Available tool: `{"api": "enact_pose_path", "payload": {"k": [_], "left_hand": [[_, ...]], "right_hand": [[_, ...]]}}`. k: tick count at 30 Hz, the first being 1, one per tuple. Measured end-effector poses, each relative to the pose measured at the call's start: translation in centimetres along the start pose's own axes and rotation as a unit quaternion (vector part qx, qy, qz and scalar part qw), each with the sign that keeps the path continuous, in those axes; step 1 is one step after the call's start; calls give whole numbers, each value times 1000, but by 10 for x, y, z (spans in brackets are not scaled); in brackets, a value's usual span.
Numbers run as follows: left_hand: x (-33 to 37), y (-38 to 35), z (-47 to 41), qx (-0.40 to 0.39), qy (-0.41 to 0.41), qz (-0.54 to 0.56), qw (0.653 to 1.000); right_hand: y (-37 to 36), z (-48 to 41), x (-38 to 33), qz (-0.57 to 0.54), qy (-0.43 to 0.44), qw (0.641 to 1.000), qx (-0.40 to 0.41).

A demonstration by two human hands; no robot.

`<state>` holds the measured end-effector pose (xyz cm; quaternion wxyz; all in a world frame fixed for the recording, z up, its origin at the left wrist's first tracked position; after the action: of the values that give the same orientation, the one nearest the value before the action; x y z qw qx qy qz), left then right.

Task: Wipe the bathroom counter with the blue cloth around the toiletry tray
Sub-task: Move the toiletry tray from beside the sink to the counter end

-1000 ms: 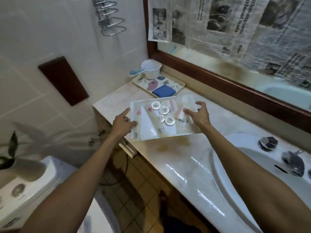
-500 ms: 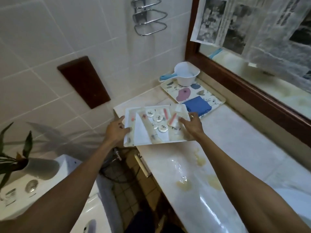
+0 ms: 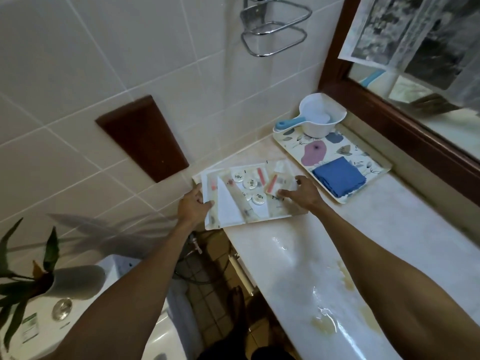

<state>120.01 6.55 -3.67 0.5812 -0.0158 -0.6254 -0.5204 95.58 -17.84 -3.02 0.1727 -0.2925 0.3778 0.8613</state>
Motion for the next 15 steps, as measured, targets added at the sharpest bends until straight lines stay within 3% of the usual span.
{"api": "enact_pose_path", "payload": {"k": [8, 15], "left_hand": [[-11, -9, -33, 15, -4, -6, 1000], [-21, -15, -39, -7, 12, -11, 1000]], "right_hand": [[-14, -21, -16, 101, 37, 994, -27], [-23, -42, 0, 245, 77, 966, -24]]}}
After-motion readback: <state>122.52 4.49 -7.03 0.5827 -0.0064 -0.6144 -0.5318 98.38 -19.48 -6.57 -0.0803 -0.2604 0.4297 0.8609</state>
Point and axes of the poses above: each hand's wrist, its own z-axis away from the middle knuckle, its own y-axis out of the back of the hand, x = y × z, the point moved 8 cm from there along -z, towards the middle knuckle, and after that the axes turned 10 degrees about -y, right-handed, at the moved point
